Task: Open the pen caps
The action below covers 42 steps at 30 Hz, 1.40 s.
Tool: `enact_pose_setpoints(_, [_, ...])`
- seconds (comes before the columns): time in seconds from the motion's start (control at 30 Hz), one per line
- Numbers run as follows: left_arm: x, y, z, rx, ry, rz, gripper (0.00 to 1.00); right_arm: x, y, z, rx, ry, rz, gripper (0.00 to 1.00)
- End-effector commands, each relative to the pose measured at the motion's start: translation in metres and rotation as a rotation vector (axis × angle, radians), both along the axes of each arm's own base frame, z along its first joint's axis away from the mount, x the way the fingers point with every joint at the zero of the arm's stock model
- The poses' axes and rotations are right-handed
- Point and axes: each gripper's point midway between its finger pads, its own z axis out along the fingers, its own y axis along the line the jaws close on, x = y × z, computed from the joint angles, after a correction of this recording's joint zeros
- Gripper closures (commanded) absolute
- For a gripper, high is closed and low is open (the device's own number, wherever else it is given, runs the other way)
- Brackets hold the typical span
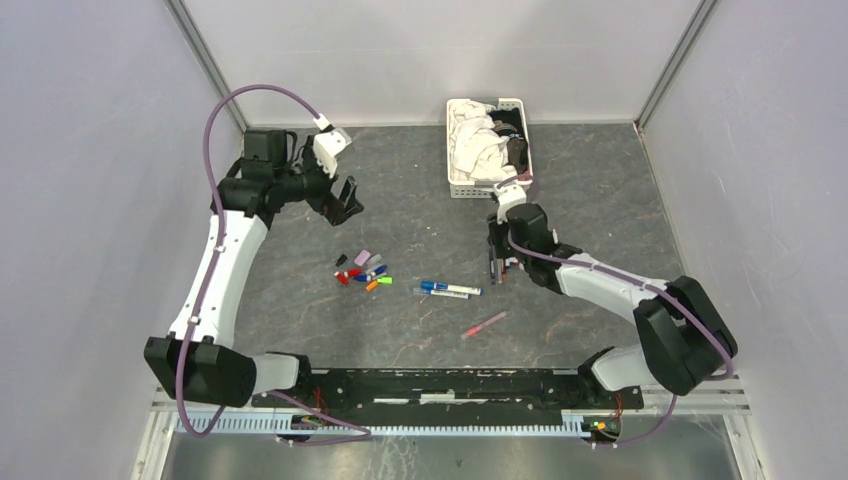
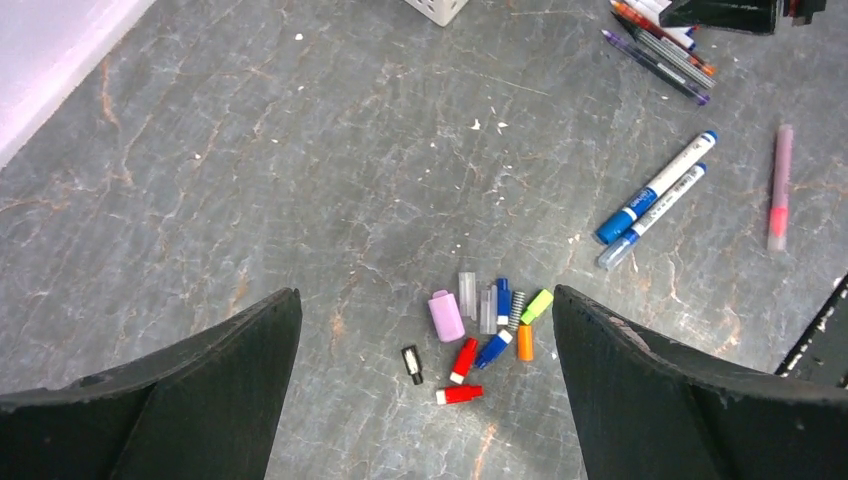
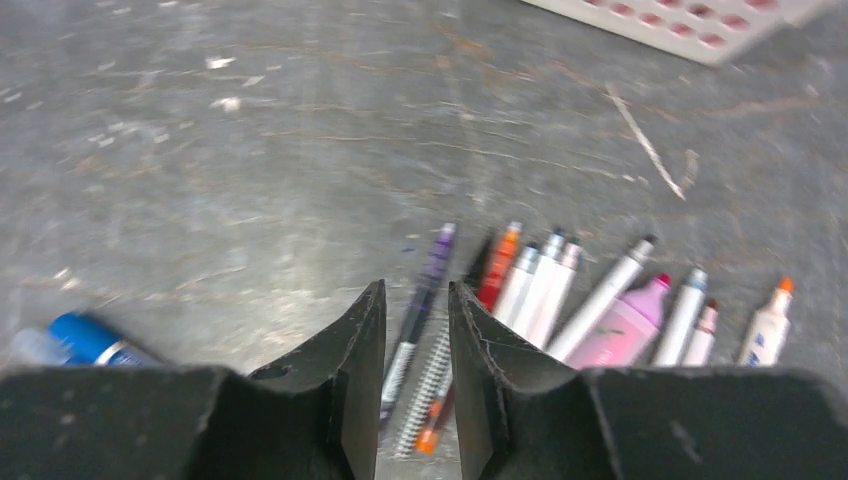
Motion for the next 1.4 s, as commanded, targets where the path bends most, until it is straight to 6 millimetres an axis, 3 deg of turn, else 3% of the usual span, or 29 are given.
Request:
enact_pose_setpoints(0.0, [-0.012,-0.004,-0.013,-0.032,0.069,-0.009,0.00,-0.020,0.049,0.020,0.023,-0.054,0.272,0.66])
enact_pose_setpoints(0.13, [-0.025,-0.009,-0.030,-0.029,0.157,-0.083,0.00,-0.056,0.089,0.006,0.019,0.015,0.530,0.66])
enact_pose_setpoints(0.33, [-0.038,-0.014,-0.037,-0.046,0.192,-0.127,0.00,-0.086,0.108,-0.024,-0.009,0.114,0.675,0.62])
enact_pose_setpoints(0.6, [-0.050,-0.013,-0.050,-0.036,0.235,-0.158,0.00,-0.089,0.108,-0.044,-0.038,0.177,0.689,0.62])
enact_pose_setpoints(0.93, [-0.057,-0.017,-0.057,-0.053,0.267,-0.190,0.00,-0.075,0.105,-0.059,-0.107,0.189,0.657,0.66])
enact_pose_setpoints(1.13, [-0.068,-0.020,-0.071,-0.070,0.312,-0.227,0.00,-0.077,0.100,-0.081,-0.124,0.226,0.638,0.66])
enact_pose_setpoints(1.27, [-0.077,-0.020,-0.088,-0.066,0.336,-0.264,0.00,-0.072,0.102,-0.071,-0.106,0.191,0.629,0.76])
enact_pose_setpoints(1.37, [-0.081,-0.022,-0.098,-0.064,0.342,-0.299,0.00,-0.068,0.120,-0.041,-0.010,0.157,0.670,0.88])
